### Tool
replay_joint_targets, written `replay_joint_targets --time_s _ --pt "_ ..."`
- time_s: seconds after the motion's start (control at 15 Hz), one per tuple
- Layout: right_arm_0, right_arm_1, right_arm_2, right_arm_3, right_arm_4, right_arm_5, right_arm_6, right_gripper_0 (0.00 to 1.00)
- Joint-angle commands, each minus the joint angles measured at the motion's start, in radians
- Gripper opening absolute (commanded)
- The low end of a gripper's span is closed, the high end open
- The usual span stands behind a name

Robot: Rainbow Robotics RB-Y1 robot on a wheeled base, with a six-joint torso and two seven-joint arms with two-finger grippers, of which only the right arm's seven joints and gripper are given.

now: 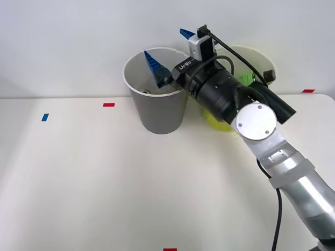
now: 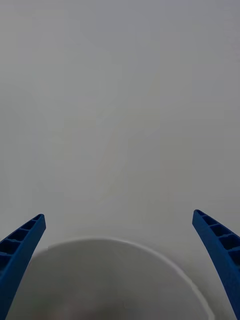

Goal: Put cans in the gray bin, plastic bottles in the light green bin

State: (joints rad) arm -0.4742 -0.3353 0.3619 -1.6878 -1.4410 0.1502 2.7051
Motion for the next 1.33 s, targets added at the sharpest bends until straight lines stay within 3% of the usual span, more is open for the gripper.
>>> replay_joint_targets --time_s 0.07,0.6,0.8,1.13,1.33 --pt "0.158 -0.070 -0.009 -0.167 -0.021 -0.026 0.000 1.00" --pt "0.529 -0.188 -0.009 -0.443 -0.025 -0.262 0.000 1.00" --pt "0.700 -0.206 -0.009 -0.518 0.056 -0.411 0.000 1.00" --pt "0.861 -0.183 -0.034 -0.526 0.093 -0.520 0.000 1.00" --pt "0.933 -0.097 -0.075 -0.526 0.177 -0.518 -0.002 1.00"
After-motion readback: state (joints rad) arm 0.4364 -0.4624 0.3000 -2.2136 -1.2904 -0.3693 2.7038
